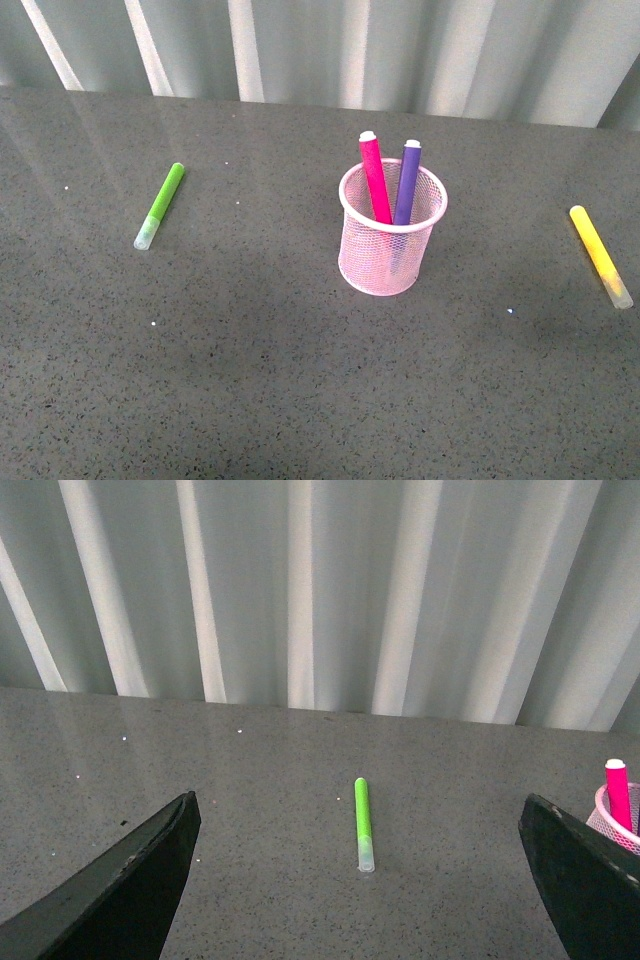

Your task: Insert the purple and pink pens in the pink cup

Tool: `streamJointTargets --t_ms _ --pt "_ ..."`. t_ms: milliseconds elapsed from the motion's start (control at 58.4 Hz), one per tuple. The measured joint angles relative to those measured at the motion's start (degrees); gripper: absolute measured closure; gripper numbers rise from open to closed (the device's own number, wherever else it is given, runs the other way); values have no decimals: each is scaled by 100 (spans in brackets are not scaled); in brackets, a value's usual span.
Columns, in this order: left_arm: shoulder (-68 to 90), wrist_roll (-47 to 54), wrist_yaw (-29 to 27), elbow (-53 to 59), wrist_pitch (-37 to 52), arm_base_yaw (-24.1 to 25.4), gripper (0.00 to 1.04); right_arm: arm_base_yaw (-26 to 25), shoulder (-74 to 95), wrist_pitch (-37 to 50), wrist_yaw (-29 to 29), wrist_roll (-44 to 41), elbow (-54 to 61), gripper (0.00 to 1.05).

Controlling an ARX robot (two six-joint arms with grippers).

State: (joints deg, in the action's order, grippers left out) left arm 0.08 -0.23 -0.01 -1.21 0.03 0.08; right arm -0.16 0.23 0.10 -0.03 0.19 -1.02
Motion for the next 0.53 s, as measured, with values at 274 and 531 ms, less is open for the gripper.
streamJointTargets --t_ms 274,531 --pt "0 0 0 0 0 0 7 0 0 0 0 0 0 7" --pt "0 0 0 0 0 0 7 0 0 0 0 0 0 7"
